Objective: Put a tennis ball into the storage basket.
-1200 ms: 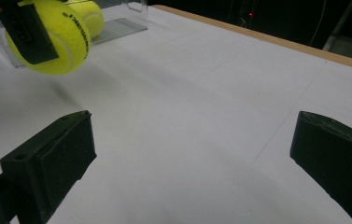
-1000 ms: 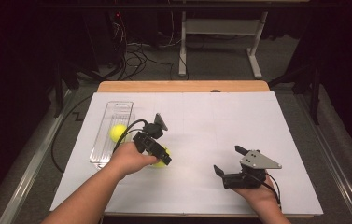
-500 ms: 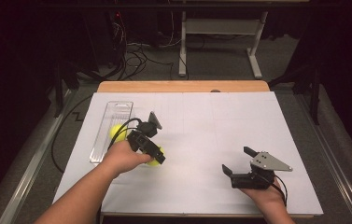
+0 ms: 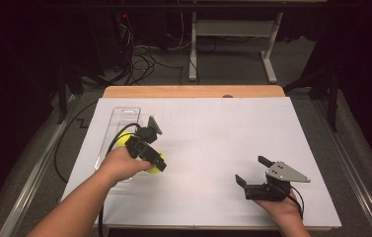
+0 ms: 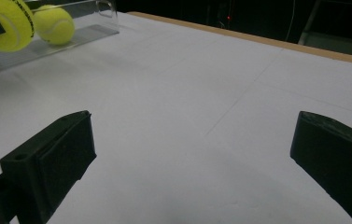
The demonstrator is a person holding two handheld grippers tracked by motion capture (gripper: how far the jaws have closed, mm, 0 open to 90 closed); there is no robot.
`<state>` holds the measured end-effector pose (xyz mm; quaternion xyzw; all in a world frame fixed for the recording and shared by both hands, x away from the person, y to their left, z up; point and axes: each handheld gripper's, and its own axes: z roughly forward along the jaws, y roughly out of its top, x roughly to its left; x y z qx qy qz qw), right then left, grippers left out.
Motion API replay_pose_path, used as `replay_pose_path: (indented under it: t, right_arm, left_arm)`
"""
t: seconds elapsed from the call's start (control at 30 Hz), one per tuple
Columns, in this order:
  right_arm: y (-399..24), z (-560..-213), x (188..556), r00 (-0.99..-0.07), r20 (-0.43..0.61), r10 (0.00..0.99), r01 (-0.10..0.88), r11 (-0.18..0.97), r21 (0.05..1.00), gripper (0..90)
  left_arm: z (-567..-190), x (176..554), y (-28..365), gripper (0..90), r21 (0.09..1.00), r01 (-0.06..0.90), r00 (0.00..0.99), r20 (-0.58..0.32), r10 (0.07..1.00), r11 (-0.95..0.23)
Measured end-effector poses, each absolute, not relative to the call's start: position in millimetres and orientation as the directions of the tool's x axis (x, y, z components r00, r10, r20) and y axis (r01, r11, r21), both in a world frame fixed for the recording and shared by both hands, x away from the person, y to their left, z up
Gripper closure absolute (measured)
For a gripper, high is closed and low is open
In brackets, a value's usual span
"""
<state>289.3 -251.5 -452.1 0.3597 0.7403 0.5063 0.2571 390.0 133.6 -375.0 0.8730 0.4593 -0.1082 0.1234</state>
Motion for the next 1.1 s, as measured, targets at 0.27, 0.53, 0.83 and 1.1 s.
replay_pose_path:
  t: [0.27,0.53,0.83,1.1]
  right_arm:
    - [-252.6,-451.6,289.1,-0.604,-0.006,0.797,0.270,0.212,0.939,0.3]
    - [-254.8,-450.2,288.8,-0.601,-0.003,0.799,0.263,0.201,0.944,0.3]
    - [-251.9,-447.5,286.9,-0.610,-0.020,0.792,0.243,0.210,0.947,0.3]
    - [-253.2,-445.8,286.5,-0.607,-0.023,0.794,0.236,0.208,0.949,0.3]
  left_arm:
    - [-363.6,390.1,141.6,27.1,0.121,0.835,0.548,-0.283,0.787,-0.538]
    - [-343.4,392.8,154.9,27.1,0.131,0.845,0.534,-0.269,0.801,-0.519]
    - [-334.9,396.8,181.7,27.2,0.139,0.874,0.487,-0.261,0.834,-0.466]
    - [-338.2,398.3,201.0,27.1,0.133,0.891,0.454,-0.244,0.857,-0.434]
